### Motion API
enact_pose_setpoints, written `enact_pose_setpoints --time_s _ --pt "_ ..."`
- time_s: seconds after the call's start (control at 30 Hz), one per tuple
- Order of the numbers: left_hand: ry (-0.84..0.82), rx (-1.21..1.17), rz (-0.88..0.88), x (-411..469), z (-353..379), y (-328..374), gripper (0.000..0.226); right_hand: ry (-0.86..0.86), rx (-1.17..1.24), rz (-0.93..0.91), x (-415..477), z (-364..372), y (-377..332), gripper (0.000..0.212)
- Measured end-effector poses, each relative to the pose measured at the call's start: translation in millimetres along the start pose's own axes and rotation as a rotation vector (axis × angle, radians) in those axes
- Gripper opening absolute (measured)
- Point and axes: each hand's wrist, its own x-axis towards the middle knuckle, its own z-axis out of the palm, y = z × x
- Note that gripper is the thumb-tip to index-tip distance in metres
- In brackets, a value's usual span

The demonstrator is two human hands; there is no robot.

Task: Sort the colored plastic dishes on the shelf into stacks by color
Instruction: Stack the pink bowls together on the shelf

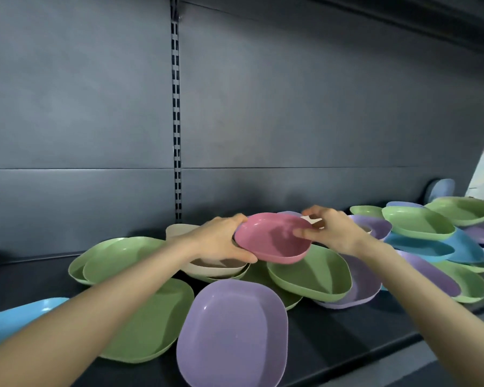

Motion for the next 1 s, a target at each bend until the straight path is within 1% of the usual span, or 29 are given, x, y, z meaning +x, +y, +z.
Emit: enact_pose_setpoints --time_s 0.17,0.23,0.33,0.43,0.47,0.57,0.63,0.77,0.9,1.0 --pt "-0.003 -0.058 -0.03 -0.4 4.0 2.5 0.077 -0.012 0.093 -0.035 3.2 2.9 2.1 0.055" --pt "0.023 -0.097 -0.05 -4.9 4.6 6.3 0.079 -0.013 0.129 -0.06 3.7 1.0 1.0 0.053" --pt "0.147 -0.177 -0.081 -18.7 -0.6 17.7 0.079 0.042 0.212 -0.093 4.4 -4.5 -1.9 0.055" --pt "0.308 -0.31 -0.147 -42.5 -9.3 22.4 0.106 0.053 0.388 -0.145 0.3 -6.7 -12.1 0.06" --pt "0.358 -0.402 -0.155 -53.0 -11.7 21.5 0.109 0.051 0.454 -0.165 -3.1 -6.0 -19.0 0.06" --pt "0.505 -0.692 -0.165 -90.0 -18.8 22.1 0.098 0.032 0.646 -0.226 -17.4 -0.6 -46.4 0.056" --pt "0.582 -0.791 -0.162 -118.2 -23.5 22.7 0.087 0.0 0.752 -0.265 -29.0 6.4 -68.7 0.055" --pt "0.725 -0.873 -0.132 -174.3 -34.3 15.6 0.073 -0.112 0.871 -0.322 -52.7 23.4 -117.4 0.061" --pt "0.826 -0.941 -0.138 -229.3 -47.3 6.2 0.078 -0.239 0.924 -0.395 -79.3 36.5 -169.5 0.07" --pt "0.898 -0.957 -0.157 -273.2 -56.5 -3.8 0.066 -0.358 0.997 -0.421 -104.6 48.9 -211.0 0.068"
